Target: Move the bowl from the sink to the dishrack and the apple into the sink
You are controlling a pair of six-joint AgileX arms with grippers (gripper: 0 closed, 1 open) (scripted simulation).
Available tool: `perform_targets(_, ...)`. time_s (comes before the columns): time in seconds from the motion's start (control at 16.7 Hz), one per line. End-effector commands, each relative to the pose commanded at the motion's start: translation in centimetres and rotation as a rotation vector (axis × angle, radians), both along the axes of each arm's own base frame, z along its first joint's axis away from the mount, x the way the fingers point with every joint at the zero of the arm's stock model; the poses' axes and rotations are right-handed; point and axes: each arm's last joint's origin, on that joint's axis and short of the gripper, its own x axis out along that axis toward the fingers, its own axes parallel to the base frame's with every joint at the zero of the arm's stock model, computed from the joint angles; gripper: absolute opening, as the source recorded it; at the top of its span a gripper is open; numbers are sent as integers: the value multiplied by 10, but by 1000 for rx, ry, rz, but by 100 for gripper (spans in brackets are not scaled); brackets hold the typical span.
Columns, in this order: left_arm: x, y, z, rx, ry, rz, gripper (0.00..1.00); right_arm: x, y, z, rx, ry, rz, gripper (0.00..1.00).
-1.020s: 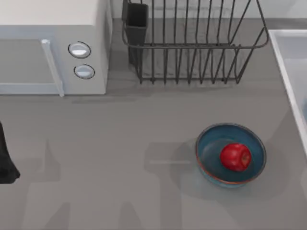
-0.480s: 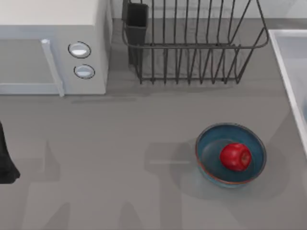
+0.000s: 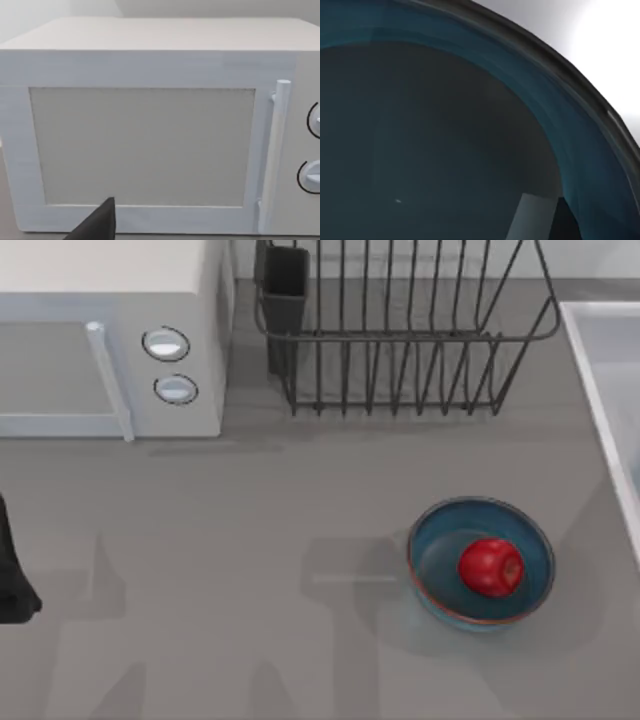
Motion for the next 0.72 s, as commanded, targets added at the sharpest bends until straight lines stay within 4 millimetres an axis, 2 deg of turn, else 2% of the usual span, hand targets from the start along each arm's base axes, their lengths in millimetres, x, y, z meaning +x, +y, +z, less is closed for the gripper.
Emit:
perform_targets(0.48, 0, 0, 0, 0, 0, 0, 100, 0, 0, 0, 0, 0, 0, 0)
perform_targets(0.6, 0, 0, 0, 0, 0, 0, 100, 0, 1, 3, -1, -4, 2, 0)
perform_targets(0.72, 0, 0, 0, 0, 0, 0, 100, -5, -5, 15, 0, -2, -1, 0)
